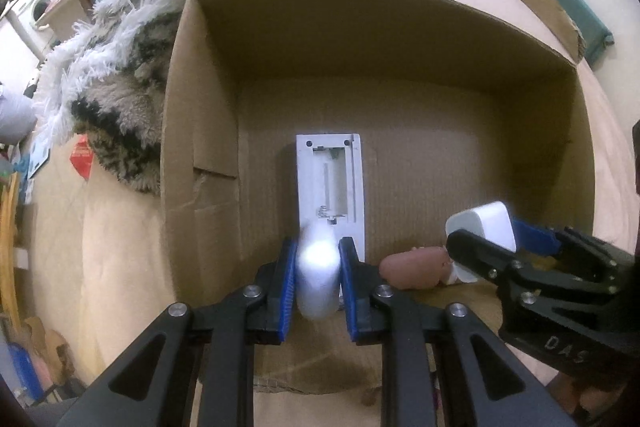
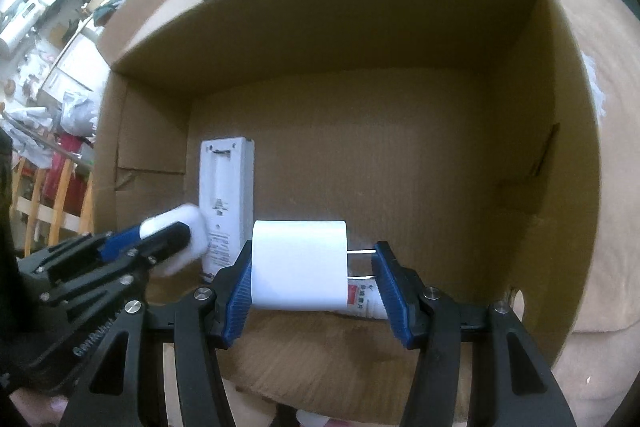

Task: Organize rigid objects
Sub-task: 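Carry the charger cube with the right tool while the left tool carries the earbud case into the box, then open the right tool releasing the cube in the box while the left tool releases the earbud case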

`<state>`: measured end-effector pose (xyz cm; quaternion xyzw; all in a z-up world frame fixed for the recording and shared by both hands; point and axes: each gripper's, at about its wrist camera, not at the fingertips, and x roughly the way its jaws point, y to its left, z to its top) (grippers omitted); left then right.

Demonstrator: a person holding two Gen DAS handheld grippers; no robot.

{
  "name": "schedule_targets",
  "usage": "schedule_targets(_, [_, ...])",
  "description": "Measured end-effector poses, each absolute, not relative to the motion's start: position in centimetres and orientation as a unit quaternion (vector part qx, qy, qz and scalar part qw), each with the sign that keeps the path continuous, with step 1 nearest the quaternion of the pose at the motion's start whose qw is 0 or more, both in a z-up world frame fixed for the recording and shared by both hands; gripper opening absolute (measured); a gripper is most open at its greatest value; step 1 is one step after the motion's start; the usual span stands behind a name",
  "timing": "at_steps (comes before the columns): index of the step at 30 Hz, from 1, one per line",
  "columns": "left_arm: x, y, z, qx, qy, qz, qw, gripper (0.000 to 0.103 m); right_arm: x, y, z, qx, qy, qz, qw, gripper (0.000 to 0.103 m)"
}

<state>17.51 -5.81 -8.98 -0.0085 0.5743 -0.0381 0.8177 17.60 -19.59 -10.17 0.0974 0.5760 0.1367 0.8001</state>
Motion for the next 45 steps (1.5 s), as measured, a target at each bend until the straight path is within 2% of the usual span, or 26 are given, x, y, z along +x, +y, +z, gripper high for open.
schedule_targets(25, [16.4, -7.7, -9.2, 0.043, 0.553, -0.031, 0.832, 0.019, 17.9, -20.9, -9.5, 0.106, 0.561, 0.111, 0.814, 0.060])
schedule_targets(27, [16.3, -7.8, -9.1, 0.043, 0.552, -0.030, 0.832, 0.022, 17.9, -20.9, -9.5, 0.106, 0.560, 0.107, 0.815, 0.060])
schedule_targets(28, [16.3, -7.8, -9.1, 0.043, 0.552, -0.029, 0.832, 0.030, 18.0, -21.0, -9.5, 0.108, 0.561, 0.106, 0.814, 0.060])
schedule_targets(29, [16.4, -7.8, -8.7, 0.045, 0.551, -0.029, 0.833, 0.042, 17.9, -21.2, -9.4, 0.111, 0.562, 0.106, 0.813, 0.060])
schedule_targets(31, [16.3, -7.9, -8.5, 0.052, 0.543, -0.024, 0.838, 0.053, 18.0, -21.5, -9.3, 0.121, 0.560, 0.105, 0.813, 0.061])
schedule_targets(34, [16.2, -8.3, -8.1, 0.066, 0.537, -0.021, 0.841, 0.054, 18.0, -21.8, -8.6, 0.131, 0.546, 0.107, 0.821, 0.062])
schedule_targets(38, [15.9, -8.6, -8.1, 0.069, 0.536, -0.018, 0.841, 0.062, 17.7, -22.4, -7.5, 0.140, 0.529, 0.109, 0.830, 0.079])
schedule_targets(45, [15.7, -8.3, -7.4, 0.072, 0.528, -0.003, 0.846, 0.063, 17.8, -23.0, -7.4, 0.158, 0.522, 0.112, 0.831, 0.080])
